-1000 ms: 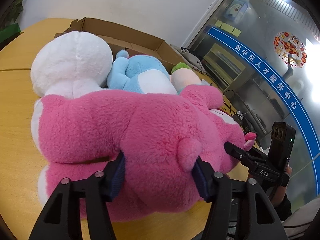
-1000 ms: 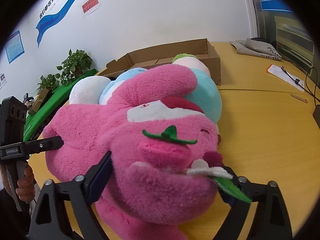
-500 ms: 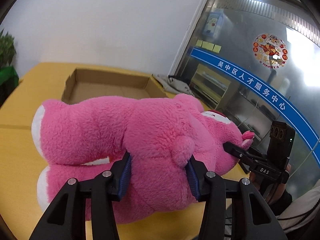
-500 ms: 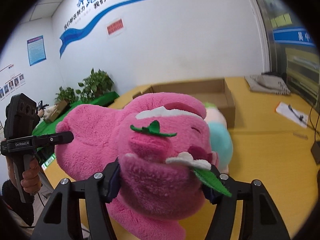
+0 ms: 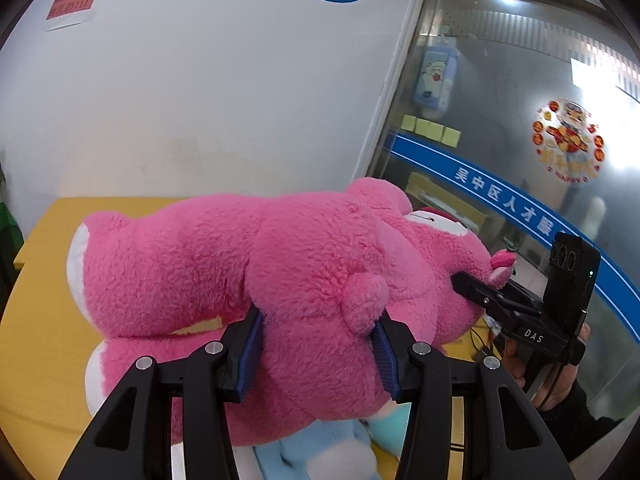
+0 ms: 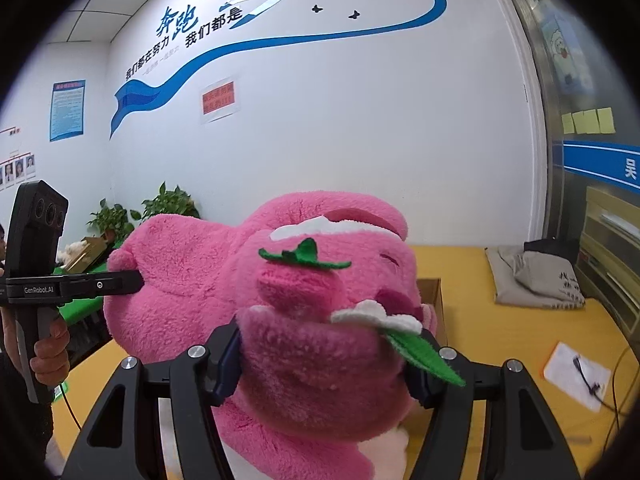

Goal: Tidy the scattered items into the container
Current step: 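Lift the pink bear with both grippers and carry it over the box, then lower the pink bear into the box and open both grippers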

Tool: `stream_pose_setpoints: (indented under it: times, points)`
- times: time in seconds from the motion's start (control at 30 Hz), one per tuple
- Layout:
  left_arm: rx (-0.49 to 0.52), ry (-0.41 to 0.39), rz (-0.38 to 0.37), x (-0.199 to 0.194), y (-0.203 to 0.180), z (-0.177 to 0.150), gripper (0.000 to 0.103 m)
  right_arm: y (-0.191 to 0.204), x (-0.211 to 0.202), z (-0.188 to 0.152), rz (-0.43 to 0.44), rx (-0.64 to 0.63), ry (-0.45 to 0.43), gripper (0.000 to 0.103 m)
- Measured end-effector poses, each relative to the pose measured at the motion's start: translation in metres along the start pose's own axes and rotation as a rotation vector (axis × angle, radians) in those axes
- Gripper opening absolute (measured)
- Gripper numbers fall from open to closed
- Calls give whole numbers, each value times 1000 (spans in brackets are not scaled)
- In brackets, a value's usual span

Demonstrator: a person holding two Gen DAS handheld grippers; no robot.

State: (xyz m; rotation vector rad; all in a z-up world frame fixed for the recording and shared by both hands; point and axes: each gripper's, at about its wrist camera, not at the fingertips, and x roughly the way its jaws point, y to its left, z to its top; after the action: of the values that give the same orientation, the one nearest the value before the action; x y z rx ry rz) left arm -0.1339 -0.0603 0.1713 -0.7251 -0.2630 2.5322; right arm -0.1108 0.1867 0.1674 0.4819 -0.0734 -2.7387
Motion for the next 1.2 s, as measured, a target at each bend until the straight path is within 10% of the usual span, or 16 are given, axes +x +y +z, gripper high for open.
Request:
stream_pose_setpoints:
  times: [0.3,0.57,1.2]
  points:
    - [-40,147,36,146,41,77,52,-79,141,45,-48,52,92,64]
    - [-217,472,78,305,128,8,43,-142,286,-36,-122,152,402,65]
    - [-184,540,162,316,131,7,67,-141,306,-52,-260,196,554,86]
